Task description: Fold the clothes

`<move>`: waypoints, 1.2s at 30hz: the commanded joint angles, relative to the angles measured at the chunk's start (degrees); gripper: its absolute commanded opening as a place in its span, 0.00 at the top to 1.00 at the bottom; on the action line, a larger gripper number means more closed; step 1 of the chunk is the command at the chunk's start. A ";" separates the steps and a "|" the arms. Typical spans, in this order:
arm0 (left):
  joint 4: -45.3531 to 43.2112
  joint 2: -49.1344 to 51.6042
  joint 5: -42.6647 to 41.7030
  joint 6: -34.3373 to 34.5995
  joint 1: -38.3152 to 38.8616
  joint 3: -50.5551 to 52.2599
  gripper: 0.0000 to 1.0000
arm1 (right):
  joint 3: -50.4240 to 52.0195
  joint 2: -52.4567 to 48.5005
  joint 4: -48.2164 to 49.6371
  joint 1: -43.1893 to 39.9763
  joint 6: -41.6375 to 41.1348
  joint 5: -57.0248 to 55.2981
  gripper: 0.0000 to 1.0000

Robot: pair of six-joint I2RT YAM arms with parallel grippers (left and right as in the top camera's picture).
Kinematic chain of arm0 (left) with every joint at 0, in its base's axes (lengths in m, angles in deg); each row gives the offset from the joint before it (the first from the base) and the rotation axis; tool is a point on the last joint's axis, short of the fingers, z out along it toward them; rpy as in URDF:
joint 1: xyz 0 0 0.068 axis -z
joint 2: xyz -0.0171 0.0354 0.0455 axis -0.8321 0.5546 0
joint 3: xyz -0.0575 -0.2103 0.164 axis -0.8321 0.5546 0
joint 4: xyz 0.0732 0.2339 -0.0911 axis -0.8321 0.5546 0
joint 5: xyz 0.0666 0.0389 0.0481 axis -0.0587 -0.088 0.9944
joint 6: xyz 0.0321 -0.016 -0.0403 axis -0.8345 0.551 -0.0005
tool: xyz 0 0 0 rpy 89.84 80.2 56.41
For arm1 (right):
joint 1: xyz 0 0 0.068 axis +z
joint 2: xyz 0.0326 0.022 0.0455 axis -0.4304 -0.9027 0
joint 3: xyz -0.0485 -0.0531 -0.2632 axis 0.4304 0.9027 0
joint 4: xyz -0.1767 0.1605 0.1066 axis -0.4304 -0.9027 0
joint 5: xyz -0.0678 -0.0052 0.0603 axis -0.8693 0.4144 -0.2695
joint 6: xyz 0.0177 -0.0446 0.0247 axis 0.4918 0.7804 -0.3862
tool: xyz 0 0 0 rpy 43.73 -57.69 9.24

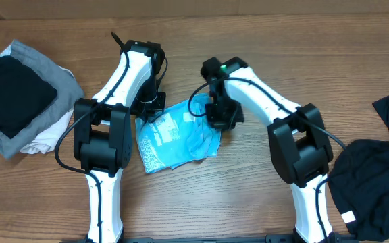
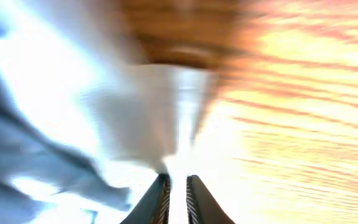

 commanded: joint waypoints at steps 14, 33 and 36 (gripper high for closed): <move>1.66 0.94 1.42 2.93 0.26 -0.15 0.67 | -1.68 8.74 -2.75 12.66 12.26 7.91 0.68; 1.03 0.94 2.82 2.93 0.26 -0.15 0.66 | 9.29 8.74 7.61 15.23 4.35 -1.66 0.96; 1.03 0.94 2.82 2.91 0.26 -0.15 0.72 | 8.72 9.05 7.65 13.84 3.89 -2.45 0.96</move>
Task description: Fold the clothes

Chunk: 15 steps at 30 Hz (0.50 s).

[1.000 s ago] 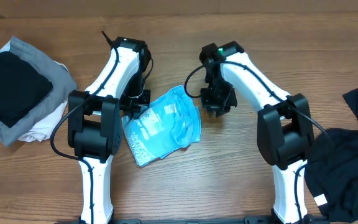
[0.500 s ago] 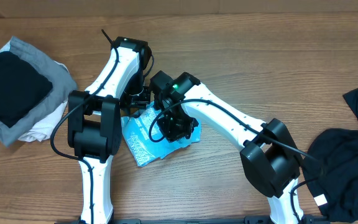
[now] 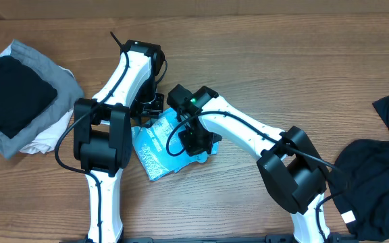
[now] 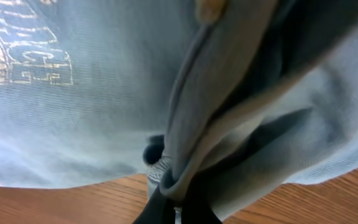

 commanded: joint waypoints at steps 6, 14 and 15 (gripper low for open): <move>-0.13 0.94 0.81 0.26 0.26 -0.15 0.76 | -2.80 2.56 0.37 -8.76 -0.04 -5.03 0.96; -0.35 0.94 0.79 0.26 0.26 -0.15 0.76 | -2.78 2.56 1.25 -13.66 1.38 -4.81 0.75; -0.28 0.94 0.79 0.26 0.26 -0.15 0.76 | -2.78 2.56 0.85 -13.68 1.31 -4.83 0.76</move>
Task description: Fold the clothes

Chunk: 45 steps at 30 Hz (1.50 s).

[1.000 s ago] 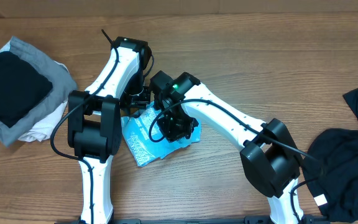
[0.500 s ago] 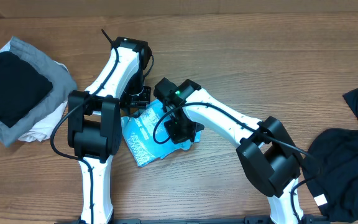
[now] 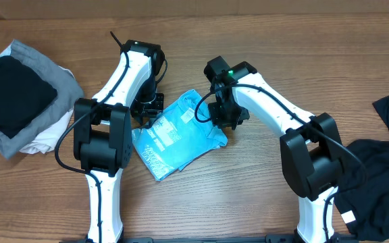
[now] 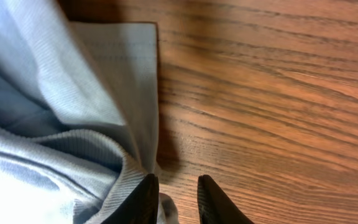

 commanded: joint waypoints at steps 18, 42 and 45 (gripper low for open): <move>0.85 -6.29 4.20 4.81 -2.29 3.67 0.58 | -1.46 14.64 -11.76 -18.86 -7.10 -2.91 0.75; -15.34 7.30 -37.27 -34.42 0.04 1.22 0.30 | -1.44 14.64 -12.90 -19.41 -7.19 -2.89 0.74; -14.51 9.68 -37.03 -34.40 1.36 1.22 0.57 | -1.44 14.64 -12.90 -19.41 -7.19 -2.89 0.74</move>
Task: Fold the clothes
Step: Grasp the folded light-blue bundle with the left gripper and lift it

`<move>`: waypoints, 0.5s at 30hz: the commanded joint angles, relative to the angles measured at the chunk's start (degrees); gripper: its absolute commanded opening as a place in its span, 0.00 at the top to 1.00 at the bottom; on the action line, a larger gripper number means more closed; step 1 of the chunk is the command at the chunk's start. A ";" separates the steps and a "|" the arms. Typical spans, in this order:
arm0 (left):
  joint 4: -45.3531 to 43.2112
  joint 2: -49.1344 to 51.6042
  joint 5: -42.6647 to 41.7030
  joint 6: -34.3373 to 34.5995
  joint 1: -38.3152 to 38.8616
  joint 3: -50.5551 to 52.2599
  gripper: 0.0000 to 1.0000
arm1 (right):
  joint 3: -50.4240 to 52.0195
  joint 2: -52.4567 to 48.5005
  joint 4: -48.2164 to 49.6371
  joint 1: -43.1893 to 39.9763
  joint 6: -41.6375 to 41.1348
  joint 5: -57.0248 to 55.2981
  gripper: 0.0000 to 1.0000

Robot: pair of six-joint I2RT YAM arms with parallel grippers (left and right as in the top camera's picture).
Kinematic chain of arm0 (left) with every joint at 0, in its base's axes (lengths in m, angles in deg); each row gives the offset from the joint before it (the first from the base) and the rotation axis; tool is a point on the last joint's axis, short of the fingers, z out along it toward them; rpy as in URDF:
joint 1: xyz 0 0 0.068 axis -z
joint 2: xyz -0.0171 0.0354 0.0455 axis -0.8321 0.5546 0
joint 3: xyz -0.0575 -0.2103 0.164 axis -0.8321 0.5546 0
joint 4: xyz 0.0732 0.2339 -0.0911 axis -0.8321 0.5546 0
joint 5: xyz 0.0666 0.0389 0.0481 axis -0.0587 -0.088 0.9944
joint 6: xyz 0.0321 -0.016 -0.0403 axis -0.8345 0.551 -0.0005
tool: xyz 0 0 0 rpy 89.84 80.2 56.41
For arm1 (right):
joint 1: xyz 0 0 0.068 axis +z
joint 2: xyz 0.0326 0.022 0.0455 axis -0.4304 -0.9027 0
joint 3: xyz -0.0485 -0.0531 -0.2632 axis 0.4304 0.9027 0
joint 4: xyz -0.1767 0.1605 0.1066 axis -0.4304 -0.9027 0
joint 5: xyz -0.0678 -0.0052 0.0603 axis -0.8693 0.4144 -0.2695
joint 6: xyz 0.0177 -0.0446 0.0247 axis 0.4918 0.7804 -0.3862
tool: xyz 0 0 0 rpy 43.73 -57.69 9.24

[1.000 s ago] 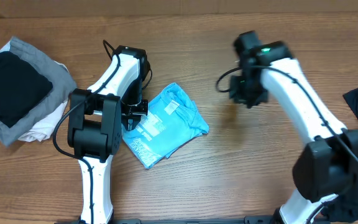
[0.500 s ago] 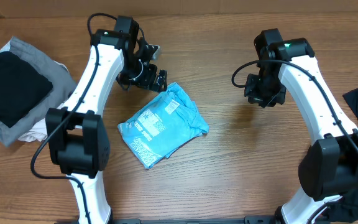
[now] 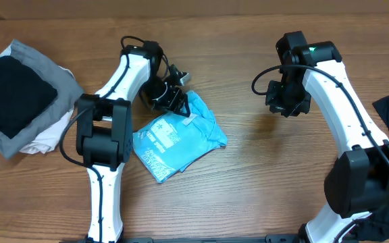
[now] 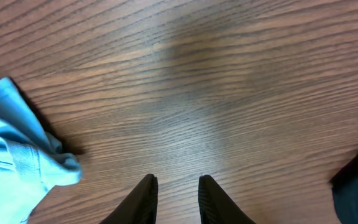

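A light blue shirt [image 3: 177, 135] with a white print lies folded into a compact slanted packet on the wooden table [image 3: 248, 189]. My left gripper [image 3: 173, 96] is at the shirt's upper corner, where the cloth is bunched; its fingers do not show clearly. The right gripper [image 3: 286, 101] hangs over bare wood to the right of the shirt. In the right wrist view this gripper [image 4: 176, 182] is open with nothing between its fingers, and the shirt's edge [image 4: 11, 149] is off to the left.
A stack of folded clothes [image 3: 15, 94], black on grey on white, sits at the far left. A heap of black garments [image 3: 377, 169] lies at the right edge, and its corner shows in the right wrist view.
My right gripper, open at the shirt's right edge before, is now well to the right over bare wood. The left gripper has shifted from the shirt's left side to its upper corner.
First my right gripper was shut at the upper right of the loosely spread shirt. Then it was over the shirt's middle, holding a fold of cloth. After that it stood open beside a compact packet. Now it is away from the shirt.
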 commanded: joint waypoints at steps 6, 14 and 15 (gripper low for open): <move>0.17 6.58 -0.22 -0.94 2.99 -0.07 0.96 | -0.87 0.96 -0.35 -0.07 -0.09 -0.15 0.74; 4.35 2.47 4.15 9.60 -5.73 -19.32 0.96 | -0.87 0.96 -0.42 -0.09 -0.09 -0.17 0.74; 4.46 1.22 5.97 11.67 -7.37 -22.23 0.96 | -0.87 0.96 -0.42 -0.09 -0.09 -0.17 0.74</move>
